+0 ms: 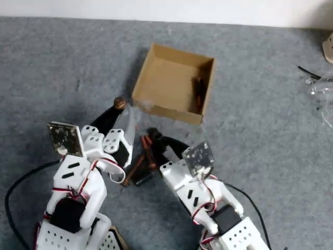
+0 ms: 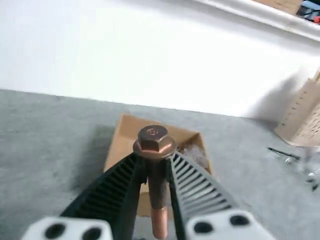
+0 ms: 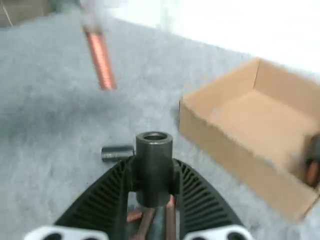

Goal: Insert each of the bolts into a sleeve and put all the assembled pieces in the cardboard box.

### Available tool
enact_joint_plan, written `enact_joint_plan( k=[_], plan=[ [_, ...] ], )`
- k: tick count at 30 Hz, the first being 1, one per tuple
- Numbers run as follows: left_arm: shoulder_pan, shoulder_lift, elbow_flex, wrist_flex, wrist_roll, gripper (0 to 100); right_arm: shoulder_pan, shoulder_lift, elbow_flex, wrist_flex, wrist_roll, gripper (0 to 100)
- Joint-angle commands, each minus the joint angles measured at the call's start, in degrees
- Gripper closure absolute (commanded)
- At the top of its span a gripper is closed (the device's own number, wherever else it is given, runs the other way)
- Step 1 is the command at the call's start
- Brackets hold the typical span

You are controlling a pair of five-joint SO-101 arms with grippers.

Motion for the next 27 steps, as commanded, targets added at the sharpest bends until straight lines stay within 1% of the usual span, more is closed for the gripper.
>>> enact_joint_plan(
  k=[1,3,5,10,12,18,21,27],
  plan=[
    [1.2,-1.1,-1.0,-2.5,4.9,100,-0.8,-5.6,3.9,-2.5,4.7,99.5],
    [1.3,-1.1,-1.1,-2.5,7.0,100,-0.8,-7.9,5.8,-2.4,5.5,99.5],
    [2.1,-1.1,-1.1,-2.5,7.6,99,-0.8,-8.1,6.4,-2.4,5.8,99.5],
    [7.8,-1.2,-3.0,-2.4,7.5,99,-0.7,-7.7,6.5,-2.3,5.8,99.5],
    [9.1,-1.2,-4.2,-2.5,7.4,99,-0.7,-7.5,6.6,-2.3,5.9,99.5],
    [9.2,-1.2,-5.3,-2.5,6.8,99,-0.6,-7.3,6.6,-2.2,5.9,99.5],
    [9.2,-1.1,-8.0,-3.3,1.6,99,-0.6,-7.3,6.6,-1.5,5.9,99.5],
    [9.7,-0.7,-7.7,-3.2,3.1,99,-0.7,-7.4,6.6,-1.1,5.9,99.5]
  ],
)
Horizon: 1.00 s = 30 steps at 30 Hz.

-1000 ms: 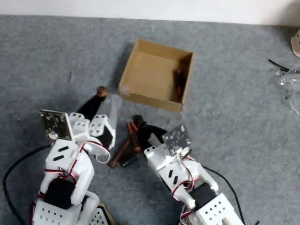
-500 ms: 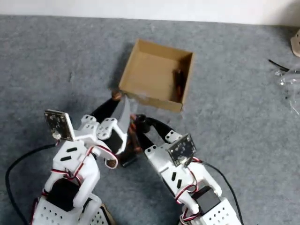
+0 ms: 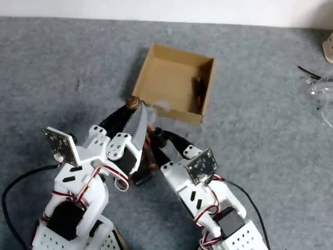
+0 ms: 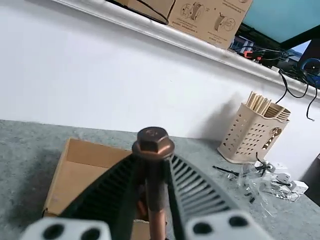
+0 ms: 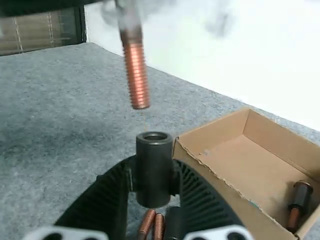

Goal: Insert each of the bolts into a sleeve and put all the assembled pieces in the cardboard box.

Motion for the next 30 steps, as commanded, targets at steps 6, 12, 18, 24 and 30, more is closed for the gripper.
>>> enact_joint_plan(
  k=[6,12,18,24,30],
  plan=[
    [1.6,-1.0,0.4,-1.4,0.5,99,-0.6,-1.5,6.7,-1.1,0.7,99.5],
    [1.6,-0.9,3.9,-1.6,0.4,99,-0.6,-1.5,6.8,-1.1,0.9,99.5],
    [1.6,-1.0,3.2,-3.2,0.4,99,-1.1,-1.1,6.7,-1.0,4.4,99.5],
    [4.9,-0.5,3.2,-3.8,0.5,99,-1.2,-1.1,6.7,-1.0,4.7,99.5],
    [7.3,-1.0,5.1,-3.9,0.4,99,-1.0,-1.1,6.8,-1.0,4.7,99.5]
  ],
)
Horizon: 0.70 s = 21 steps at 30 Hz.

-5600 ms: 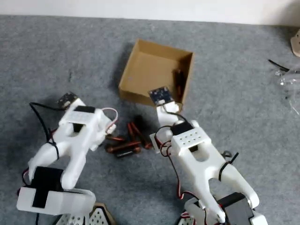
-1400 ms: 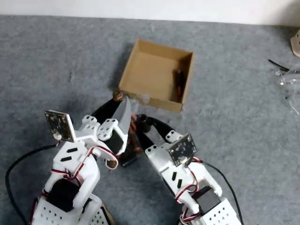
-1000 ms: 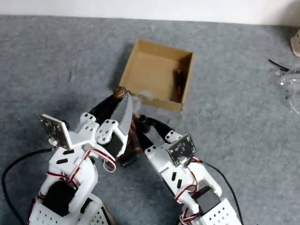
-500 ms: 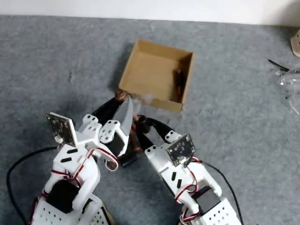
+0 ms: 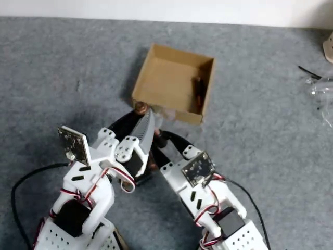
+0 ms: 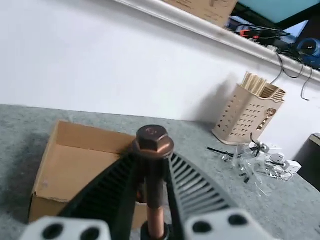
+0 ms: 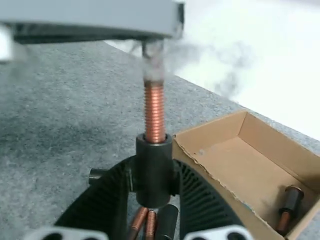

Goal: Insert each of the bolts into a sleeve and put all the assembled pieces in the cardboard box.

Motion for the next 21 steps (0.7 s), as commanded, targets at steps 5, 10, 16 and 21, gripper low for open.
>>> enact_joint_plan(
  k=[5,10,16,21],
  plan=[
    [2.3,-0.7,0.7,-0.4,0.4,99,-0.7,-1.5,6.8,-1.0,0.8,99.5],
    [2.2,-0.8,3.8,1.4,0.3,99,-0.7,-1.5,6.8,-1.0,0.8,99.5],
    [-2.9,-0.8,6.4,1.3,-4.1,99,0.8,-1.5,6.5,-1.0,0.8,99.5],
    [-3.3,-0.8,8.8,1.3,-4.1,99,0.5,-1.5,6.5,-1.0,0.8,99.5]
  ],
)
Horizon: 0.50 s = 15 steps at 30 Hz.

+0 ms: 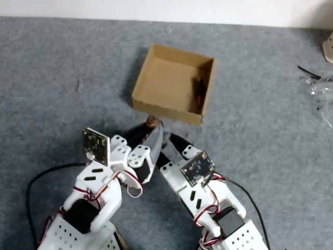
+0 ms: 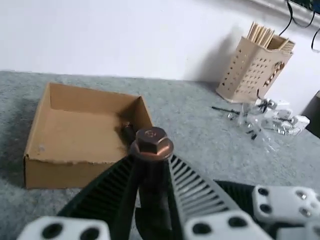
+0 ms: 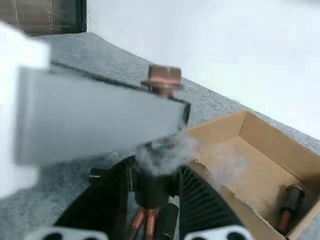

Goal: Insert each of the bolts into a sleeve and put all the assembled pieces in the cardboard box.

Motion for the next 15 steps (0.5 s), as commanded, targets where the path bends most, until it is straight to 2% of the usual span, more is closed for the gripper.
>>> enact_joint_plan(
  k=[1,10,12,15],
  plan=[
    [-1.8,-0.1,0.0,0.1,-0.7,99,0.4,-1.6,6.5,-1.0,0.5,99.5],
    [-1.7,-0.1,-0.4,0.0,-0.8,99,0.4,-1.6,6.5,-1.0,0.5,99.5],
    [-1.8,-0.1,-0.4,0.0,-0.7,95,0.4,-1.6,6.5,-1.0,0.5,99.5],
    [-1.8,-0.1,0.0,0.2,-0.6,82,0.4,-1.6,6.5,-1.0,0.5,99.5]
  ],
)
